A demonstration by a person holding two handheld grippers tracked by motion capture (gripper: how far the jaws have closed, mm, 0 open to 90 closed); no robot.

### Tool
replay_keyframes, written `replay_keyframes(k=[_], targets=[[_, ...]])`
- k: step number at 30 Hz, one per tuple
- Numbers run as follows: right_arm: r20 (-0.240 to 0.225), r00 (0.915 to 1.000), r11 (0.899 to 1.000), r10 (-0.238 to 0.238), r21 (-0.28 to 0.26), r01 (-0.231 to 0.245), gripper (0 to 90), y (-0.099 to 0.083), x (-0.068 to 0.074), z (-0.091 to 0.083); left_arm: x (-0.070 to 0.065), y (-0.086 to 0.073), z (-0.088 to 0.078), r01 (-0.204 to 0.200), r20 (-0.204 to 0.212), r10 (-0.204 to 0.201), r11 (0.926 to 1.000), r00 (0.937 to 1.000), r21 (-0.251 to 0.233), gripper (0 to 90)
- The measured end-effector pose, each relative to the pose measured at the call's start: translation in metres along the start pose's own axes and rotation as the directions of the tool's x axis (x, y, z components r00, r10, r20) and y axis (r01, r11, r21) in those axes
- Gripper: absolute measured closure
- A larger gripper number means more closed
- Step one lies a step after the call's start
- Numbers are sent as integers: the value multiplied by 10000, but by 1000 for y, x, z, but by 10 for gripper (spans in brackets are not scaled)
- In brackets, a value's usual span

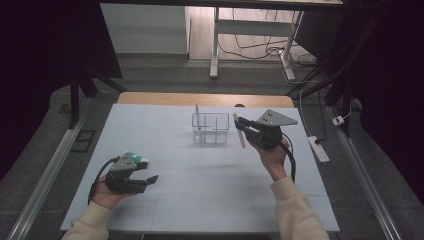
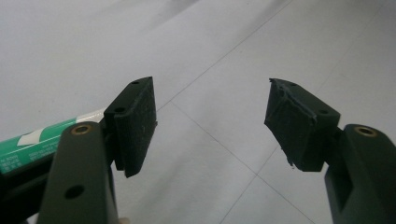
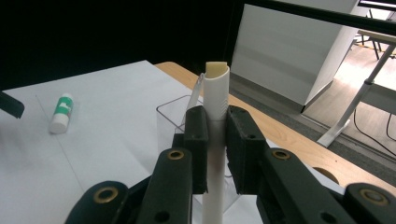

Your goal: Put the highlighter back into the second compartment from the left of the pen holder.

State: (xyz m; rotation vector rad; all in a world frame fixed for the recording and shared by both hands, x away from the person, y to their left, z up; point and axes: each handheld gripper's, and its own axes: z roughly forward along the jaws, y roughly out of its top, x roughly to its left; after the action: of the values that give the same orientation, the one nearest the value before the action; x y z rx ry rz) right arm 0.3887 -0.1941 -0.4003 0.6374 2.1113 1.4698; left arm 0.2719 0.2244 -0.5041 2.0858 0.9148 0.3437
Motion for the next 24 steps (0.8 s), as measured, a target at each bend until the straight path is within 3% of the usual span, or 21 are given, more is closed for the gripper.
replay_keyframes(k=[9,24], targets=[[102,9999,9995,76,-314,-73,779,8,-1,5,1,0,0,13,14,-12,10000,10000,-9,338],[40,9995,9987,314,-403,-312,779,12,-4,14,0,0,0,1,-12,-1,10000,10000,-11,337]])
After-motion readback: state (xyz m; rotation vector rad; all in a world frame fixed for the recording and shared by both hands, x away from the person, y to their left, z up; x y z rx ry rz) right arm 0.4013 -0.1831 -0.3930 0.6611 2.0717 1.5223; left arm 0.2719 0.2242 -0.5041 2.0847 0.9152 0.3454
